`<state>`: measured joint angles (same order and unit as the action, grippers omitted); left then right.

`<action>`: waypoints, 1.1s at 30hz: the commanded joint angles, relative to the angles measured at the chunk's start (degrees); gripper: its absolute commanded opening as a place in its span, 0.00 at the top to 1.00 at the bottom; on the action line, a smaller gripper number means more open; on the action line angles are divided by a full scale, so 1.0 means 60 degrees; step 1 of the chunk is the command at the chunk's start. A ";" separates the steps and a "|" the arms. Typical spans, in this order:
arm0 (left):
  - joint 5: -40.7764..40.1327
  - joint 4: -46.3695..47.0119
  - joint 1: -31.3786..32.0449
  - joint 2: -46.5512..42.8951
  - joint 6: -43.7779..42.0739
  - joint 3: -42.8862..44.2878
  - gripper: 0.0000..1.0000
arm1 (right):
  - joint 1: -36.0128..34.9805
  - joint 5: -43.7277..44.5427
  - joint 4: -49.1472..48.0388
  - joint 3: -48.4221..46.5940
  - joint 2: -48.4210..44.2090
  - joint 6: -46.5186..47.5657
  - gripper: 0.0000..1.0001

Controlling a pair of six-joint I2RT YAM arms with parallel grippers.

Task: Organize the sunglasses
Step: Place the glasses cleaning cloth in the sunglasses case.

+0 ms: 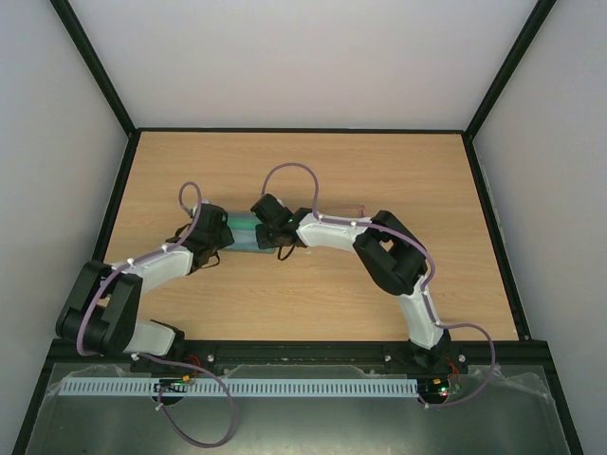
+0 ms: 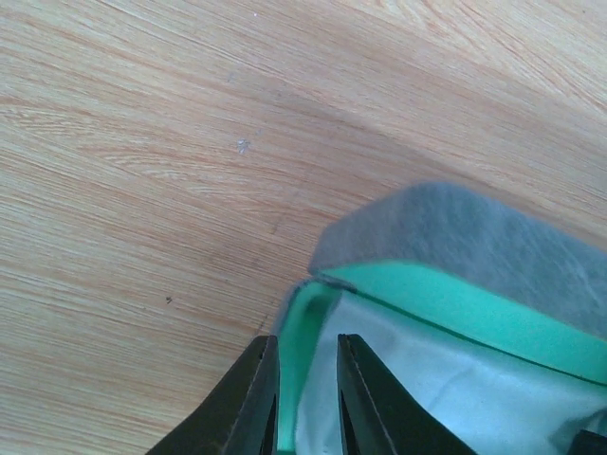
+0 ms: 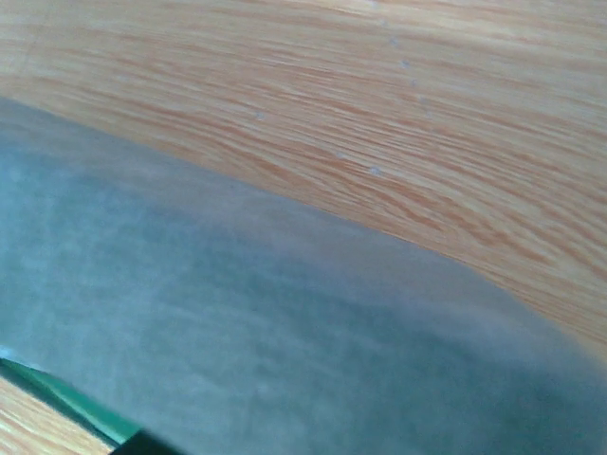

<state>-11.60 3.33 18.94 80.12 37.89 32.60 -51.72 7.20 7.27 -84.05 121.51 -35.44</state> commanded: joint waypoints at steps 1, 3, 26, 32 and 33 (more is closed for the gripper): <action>-0.0036 -0.0420 -0.0064 -0.0385 0.0005 -0.0055 0.79 | -0.0071 0.0278 0.0517 -0.0126 -0.0201 0.0101 0.63; 0.0026 -0.0512 -0.0065 -0.0543 0.0013 -0.0047 0.79 | -0.0077 0.0329 0.0577 -0.0119 -0.0334 0.0173 0.62; 0.0550 -0.0710 -0.0061 -0.1220 0.0076 -0.0282 0.80 | -0.0608 0.1240 0.0850 -0.0293 -0.0408 0.0228 0.97; 0.0610 -0.0631 -0.0066 -0.1183 0.0063 -0.0383 0.81 | -0.0637 0.1449 0.0926 -0.0442 0.0060 0.0043 0.97; 0.0632 -0.0618 -0.0057 -0.1173 0.0045 -0.0389 0.80 | -0.0639 0.1511 0.0938 -0.0403 0.0107 -0.0004 0.97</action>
<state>-8.47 -0.08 18.94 73.89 37.98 31.27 -55.18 14.06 9.58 -85.38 119.72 -34.06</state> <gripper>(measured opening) 0.197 0.030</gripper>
